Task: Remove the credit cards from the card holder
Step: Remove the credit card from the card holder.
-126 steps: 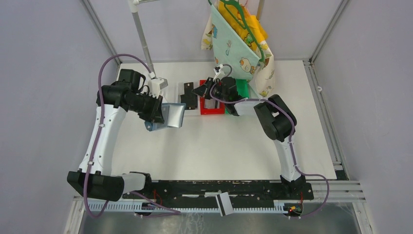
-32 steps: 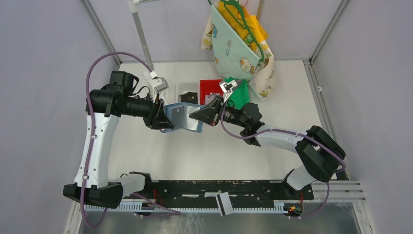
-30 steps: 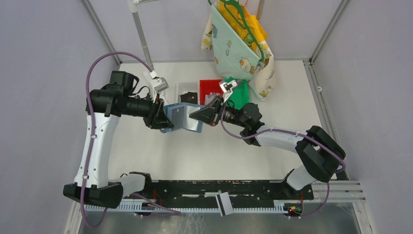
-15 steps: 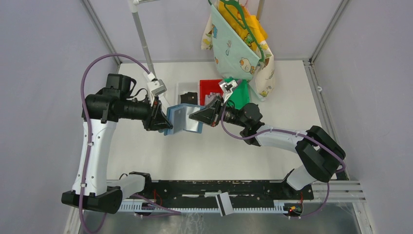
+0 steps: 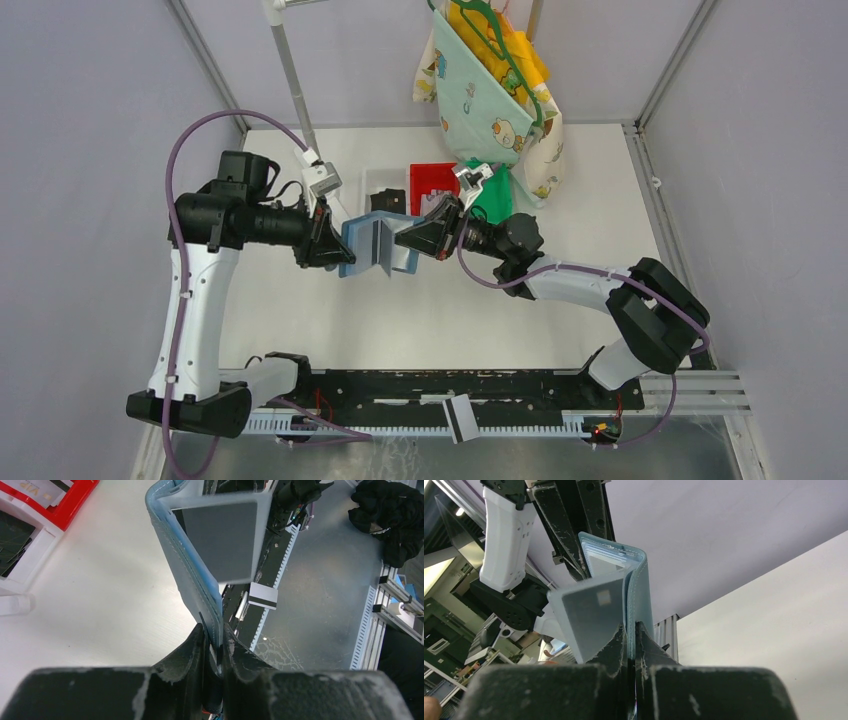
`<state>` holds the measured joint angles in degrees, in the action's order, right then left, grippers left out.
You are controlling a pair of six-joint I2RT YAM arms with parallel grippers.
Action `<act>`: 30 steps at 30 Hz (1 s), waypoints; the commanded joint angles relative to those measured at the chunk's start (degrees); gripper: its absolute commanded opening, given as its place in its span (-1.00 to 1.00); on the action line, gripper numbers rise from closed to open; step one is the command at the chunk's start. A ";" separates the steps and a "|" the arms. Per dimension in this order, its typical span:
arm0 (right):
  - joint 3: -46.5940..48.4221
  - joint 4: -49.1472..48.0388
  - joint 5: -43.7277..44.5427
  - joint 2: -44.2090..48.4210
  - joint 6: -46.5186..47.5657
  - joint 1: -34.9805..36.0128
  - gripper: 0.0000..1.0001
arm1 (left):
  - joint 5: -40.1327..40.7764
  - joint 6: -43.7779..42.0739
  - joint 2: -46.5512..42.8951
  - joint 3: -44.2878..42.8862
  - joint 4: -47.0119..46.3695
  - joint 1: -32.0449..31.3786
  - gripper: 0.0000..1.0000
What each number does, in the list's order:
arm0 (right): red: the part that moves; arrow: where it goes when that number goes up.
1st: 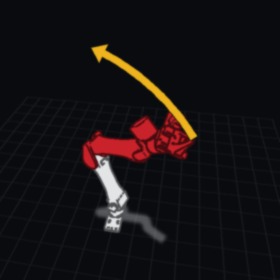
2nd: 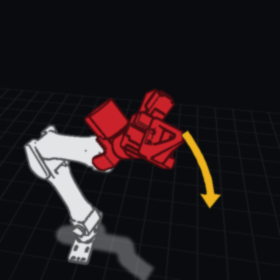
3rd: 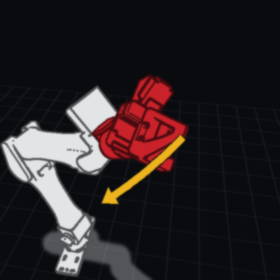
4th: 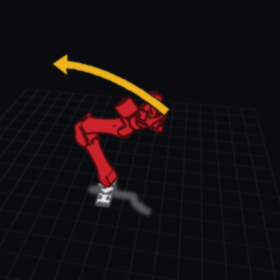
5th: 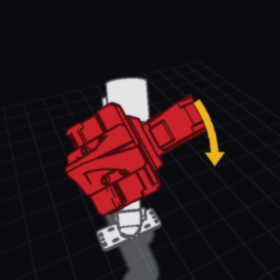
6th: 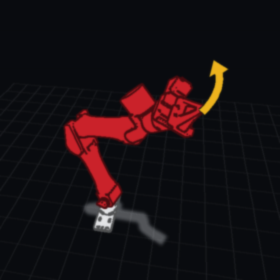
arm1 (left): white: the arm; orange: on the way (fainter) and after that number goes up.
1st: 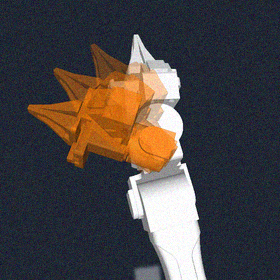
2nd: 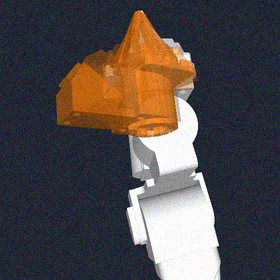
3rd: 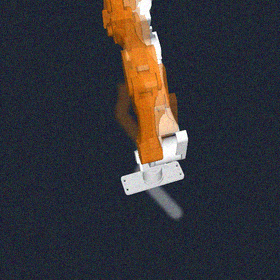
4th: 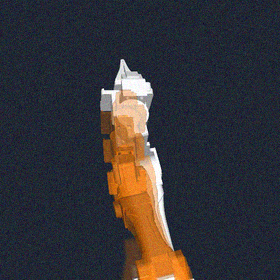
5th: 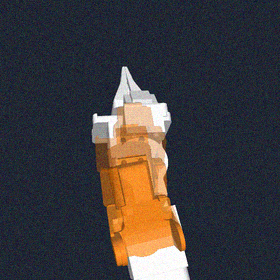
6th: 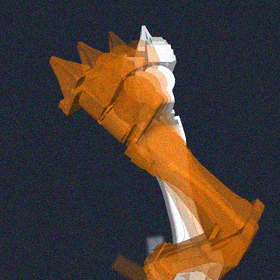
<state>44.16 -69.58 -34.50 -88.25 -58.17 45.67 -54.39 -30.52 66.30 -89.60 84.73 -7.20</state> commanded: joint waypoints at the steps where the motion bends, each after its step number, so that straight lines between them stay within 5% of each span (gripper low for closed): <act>1: 0.46 -9.23 -1.80 0.44 -1.96 0.62 -1.00 | -3.42 -2.78 -0.56 -0.27 -0.99 -0.12 -0.59; 7: 0.77 -9.88 -2.50 0.22 -1.67 1.67 -1.00 | 2.50 3.45 0.41 2.60 -6.67 -0.04 -0.44; 12: -0.04 -14.20 -3.10 -0.46 -4.50 1.70 -1.00 | 1.52 5.88 -0.24 4.41 -9.42 -0.13 -0.06; 17: 1.38 -17.35 -4.23 -1.74 -7.14 1.75 -1.00 | -2.69 3.03 -0.35 2.37 -7.31 -0.05 -0.02; 19: 1.78 -17.08 -4.55 -1.78 -7.09 1.83 -0.97 | -6.27 -1.91 0.13 0.18 -3.03 -0.13 -0.08; 26: 1.05 -12.10 -5.11 -0.63 -5.79 0.16 -0.29 | -7.13 -3.96 -0.03 -1.50 -0.77 -0.11 -0.61; 30: 0.05 -13.55 -5.38 -0.72 -8.26 -1.46 -0.14 | -6.02 -3.41 0.49 -1.63 -0.80 -0.11 -0.89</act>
<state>44.12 -78.83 -38.00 -90.21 -64.01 45.58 -58.72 -31.68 66.87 -89.21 83.66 -7.20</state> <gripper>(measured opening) 0.408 0.152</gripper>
